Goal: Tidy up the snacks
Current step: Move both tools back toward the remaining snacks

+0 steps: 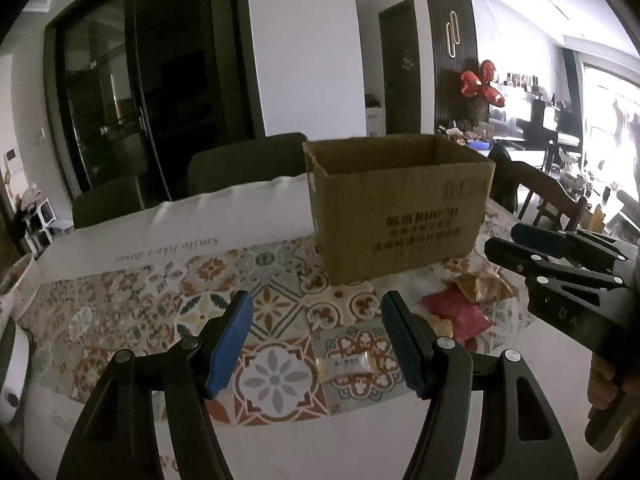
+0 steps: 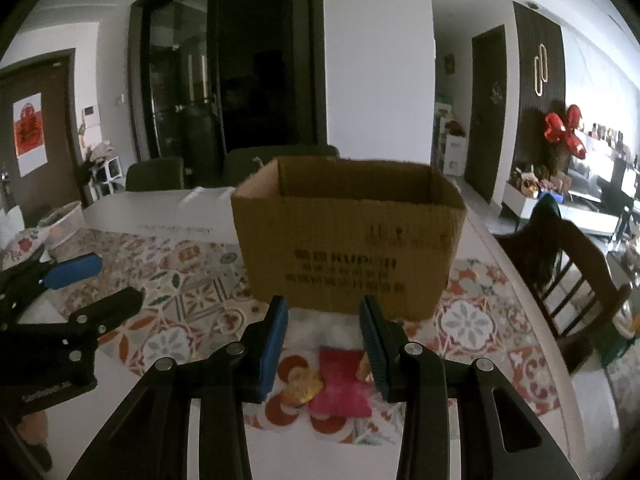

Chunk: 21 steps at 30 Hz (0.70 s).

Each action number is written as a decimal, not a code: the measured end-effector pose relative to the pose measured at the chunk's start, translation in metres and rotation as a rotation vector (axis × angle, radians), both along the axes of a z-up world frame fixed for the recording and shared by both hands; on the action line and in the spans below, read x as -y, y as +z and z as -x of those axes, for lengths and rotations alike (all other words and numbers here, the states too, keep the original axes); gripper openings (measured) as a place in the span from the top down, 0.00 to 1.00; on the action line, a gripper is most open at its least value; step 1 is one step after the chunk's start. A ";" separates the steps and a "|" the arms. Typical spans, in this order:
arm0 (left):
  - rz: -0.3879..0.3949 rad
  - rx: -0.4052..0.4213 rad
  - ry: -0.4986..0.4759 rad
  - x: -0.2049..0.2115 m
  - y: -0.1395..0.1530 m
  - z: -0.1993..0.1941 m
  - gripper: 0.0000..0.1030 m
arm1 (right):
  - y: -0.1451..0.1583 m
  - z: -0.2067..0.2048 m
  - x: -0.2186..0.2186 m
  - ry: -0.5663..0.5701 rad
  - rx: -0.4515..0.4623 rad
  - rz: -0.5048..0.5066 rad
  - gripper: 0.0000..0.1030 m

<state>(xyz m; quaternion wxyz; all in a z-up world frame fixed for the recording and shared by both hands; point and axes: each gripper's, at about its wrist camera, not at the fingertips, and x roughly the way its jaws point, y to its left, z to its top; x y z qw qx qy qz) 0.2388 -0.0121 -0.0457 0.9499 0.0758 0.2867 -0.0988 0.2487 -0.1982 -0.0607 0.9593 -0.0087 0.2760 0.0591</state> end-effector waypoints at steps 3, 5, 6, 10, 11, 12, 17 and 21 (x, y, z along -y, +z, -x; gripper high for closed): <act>-0.007 -0.019 0.005 0.000 -0.014 0.002 0.36 | -0.011 0.000 0.002 -0.003 -0.029 0.004 0.63; -0.001 -0.045 0.001 0.000 -0.025 0.002 0.36 | -0.019 -0.001 0.002 -0.002 -0.051 0.011 0.63; 0.001 -0.063 -0.001 0.000 -0.031 0.001 0.36 | -0.023 -0.001 0.002 -0.003 -0.060 0.014 0.63; 0.013 -0.099 0.012 0.001 -0.046 -0.001 0.30 | -0.038 -0.002 0.004 0.000 -0.092 0.008 0.63; 0.015 -0.107 0.012 0.002 -0.049 -0.002 0.29 | -0.041 -0.003 0.004 -0.001 -0.100 0.004 0.63; 0.015 -0.113 0.013 0.002 -0.053 -0.002 0.29 | -0.044 -0.004 0.005 0.000 -0.109 -0.003 0.63; -0.001 -0.121 0.006 0.013 -0.067 -0.004 0.24 | -0.058 -0.014 0.012 0.002 -0.151 -0.046 0.52; 0.001 -0.149 0.005 0.017 -0.077 -0.014 0.23 | -0.068 -0.021 0.016 -0.009 -0.167 -0.072 0.51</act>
